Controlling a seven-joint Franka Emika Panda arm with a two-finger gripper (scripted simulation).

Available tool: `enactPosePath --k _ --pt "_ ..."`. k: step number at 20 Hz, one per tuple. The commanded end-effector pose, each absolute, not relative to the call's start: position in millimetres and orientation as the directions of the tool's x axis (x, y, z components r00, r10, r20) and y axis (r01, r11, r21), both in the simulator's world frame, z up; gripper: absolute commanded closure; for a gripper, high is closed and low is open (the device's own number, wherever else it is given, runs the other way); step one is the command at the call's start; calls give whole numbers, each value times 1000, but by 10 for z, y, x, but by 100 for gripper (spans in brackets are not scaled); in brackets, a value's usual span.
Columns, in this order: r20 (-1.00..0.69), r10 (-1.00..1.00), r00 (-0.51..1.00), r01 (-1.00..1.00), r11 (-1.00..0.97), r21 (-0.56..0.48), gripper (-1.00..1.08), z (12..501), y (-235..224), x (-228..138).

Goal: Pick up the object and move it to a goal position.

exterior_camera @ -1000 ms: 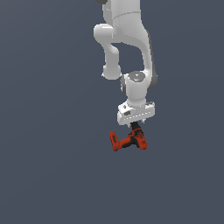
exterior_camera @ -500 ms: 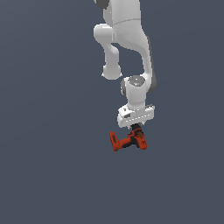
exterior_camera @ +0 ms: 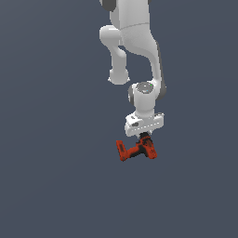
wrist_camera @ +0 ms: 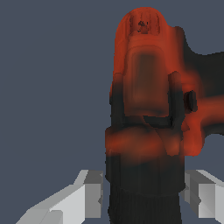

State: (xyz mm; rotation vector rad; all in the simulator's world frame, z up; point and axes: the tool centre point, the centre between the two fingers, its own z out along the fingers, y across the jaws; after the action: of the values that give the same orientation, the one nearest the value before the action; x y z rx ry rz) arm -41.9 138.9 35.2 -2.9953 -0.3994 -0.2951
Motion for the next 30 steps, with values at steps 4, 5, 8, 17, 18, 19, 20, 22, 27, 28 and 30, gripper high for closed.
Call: enactPosePath --k 4,5,8,17,18,19,20,22,27,28,30 --pt "205 250 946 271 -960 -79 108 343 1396 -417" --pt "205 249 947 269 -960 -78 108 353 1388 -420" --pt "205 249 947 269 -960 -78 108 366 1411 -439" --pt "206 249 947 269 -960 -79 108 578 1757 -725" --pt "206 249 947 269 -960 -79 108 617 1819 -776" --pt "206 249 947 269 -960 -79 108 654 1882 -826" --pt "206 249 947 269 -960 -79 108 690 1941 -873" --pt "206 249 946 269 -960 -80 108 757 2050 -956" --pt "206 249 946 270 -960 -80 108 868 2234 -1093" --pt "206 249 946 270 -960 -80 108 881 2255 -1109" --pt "206 249 946 270 -960 -80 108 899 2285 -1128"
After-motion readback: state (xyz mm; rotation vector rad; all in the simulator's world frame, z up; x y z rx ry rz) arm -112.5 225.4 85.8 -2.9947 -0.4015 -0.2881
